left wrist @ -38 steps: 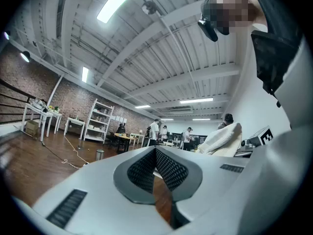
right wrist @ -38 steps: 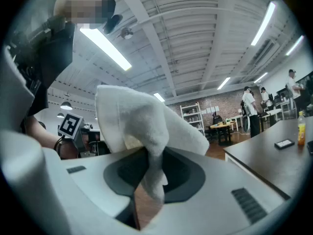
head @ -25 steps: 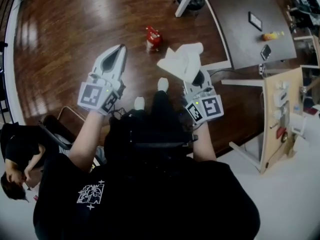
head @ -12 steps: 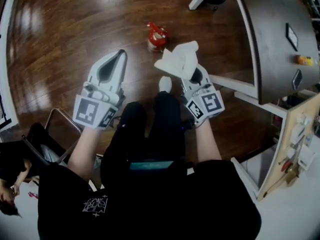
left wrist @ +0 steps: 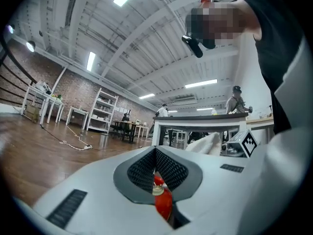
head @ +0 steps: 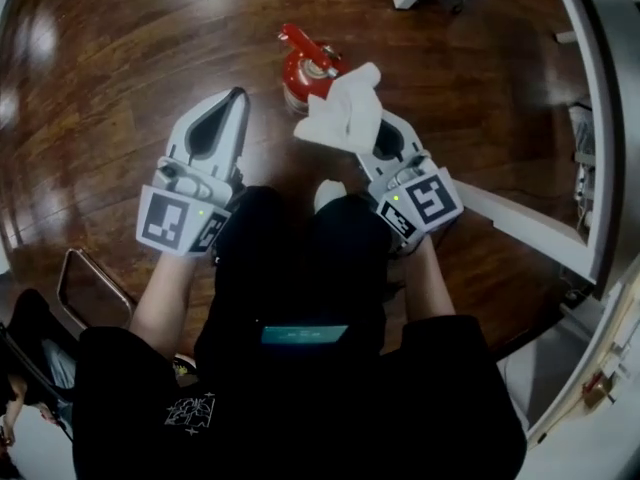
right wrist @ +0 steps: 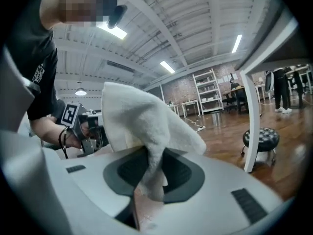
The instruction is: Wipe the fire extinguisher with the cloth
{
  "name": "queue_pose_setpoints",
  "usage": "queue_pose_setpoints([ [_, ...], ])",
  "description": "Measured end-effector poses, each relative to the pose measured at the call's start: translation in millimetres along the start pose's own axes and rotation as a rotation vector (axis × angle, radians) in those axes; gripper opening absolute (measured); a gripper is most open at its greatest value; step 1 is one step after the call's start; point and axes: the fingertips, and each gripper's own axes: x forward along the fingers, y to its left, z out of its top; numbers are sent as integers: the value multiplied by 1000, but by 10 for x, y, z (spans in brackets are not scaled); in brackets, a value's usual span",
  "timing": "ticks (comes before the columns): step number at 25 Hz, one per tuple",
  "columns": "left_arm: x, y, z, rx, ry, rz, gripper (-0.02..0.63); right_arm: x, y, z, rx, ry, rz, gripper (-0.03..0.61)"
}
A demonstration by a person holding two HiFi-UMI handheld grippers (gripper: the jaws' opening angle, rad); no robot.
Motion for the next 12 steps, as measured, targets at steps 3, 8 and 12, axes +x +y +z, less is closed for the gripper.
queue_pose_setpoints([
  [3,44,77,-297,17,-6,-6,3,32,-76,-119,4,20,44,107],
  [8,36,169,-558,16,-25,-2,3,27,-136,-344,-39,63,63,107],
  [12,2,134,-658,12,-11,-19,3,34,-201,-466,28,70,81,104],
])
